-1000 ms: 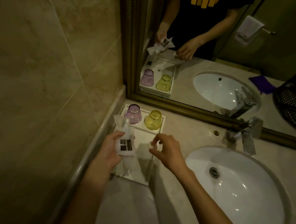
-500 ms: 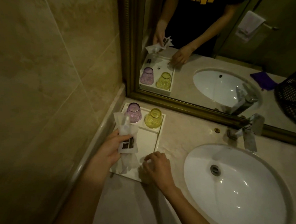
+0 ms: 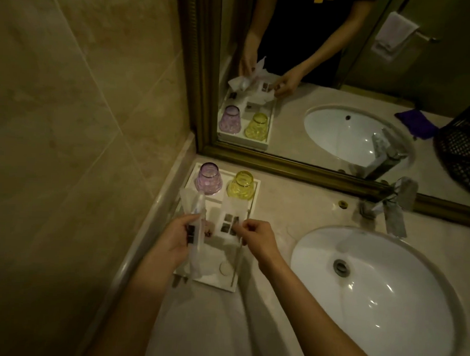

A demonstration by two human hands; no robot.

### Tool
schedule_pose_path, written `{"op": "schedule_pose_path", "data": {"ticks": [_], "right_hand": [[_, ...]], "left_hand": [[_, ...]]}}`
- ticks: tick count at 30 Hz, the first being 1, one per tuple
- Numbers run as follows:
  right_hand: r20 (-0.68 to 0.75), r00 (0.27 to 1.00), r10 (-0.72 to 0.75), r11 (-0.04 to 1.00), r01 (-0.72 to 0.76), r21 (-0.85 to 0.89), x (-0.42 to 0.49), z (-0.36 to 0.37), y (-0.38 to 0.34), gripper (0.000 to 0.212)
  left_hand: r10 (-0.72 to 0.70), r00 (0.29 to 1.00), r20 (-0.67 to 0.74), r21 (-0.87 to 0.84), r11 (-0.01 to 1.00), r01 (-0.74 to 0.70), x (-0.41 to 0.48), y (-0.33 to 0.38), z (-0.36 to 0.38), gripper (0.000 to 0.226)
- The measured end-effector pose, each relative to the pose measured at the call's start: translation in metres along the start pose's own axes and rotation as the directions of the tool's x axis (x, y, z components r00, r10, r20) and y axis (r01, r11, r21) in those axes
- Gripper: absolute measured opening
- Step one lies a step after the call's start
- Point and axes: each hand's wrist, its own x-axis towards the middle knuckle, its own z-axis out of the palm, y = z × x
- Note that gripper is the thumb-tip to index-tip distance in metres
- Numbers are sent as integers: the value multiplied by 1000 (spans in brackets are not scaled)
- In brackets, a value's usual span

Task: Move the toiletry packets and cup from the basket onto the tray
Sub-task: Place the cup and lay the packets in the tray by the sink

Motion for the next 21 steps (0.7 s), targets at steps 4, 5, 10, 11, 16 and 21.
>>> {"op": "schedule_pose_path", "data": {"ticks": [4, 5, 10, 11, 16, 21], "right_hand": [[-78, 995, 65, 966, -82, -244, 25, 2, 23, 30], [-87, 995, 58, 948, -82, -308, 30, 4, 27, 29], [-88, 996, -7, 802, -47, -595, 45, 11, 35, 26], [-87, 996, -20, 747, -43, -663, 46, 12, 35, 30], [-77, 994, -78, 564, -20, -826, 47, 11, 40, 42], [-109, 987, -119, 676, 0, -737, 33, 4, 37, 51]], "left_hand": [[-37, 998, -47, -34, 999, 35, -4, 5, -22, 29], [-28, 998, -59, -24, 999, 27, -4, 5, -25, 29], [31, 998, -59, -29, 999, -33, -6, 5, -26, 20], [39, 998, -55, -28, 999, -40, -5, 6, -26, 20], [52, 999, -1, -6, 999, -52, -3, 6, -20, 27], [53, 998, 31, -16, 998, -53, -1, 2, -13, 27]]}}
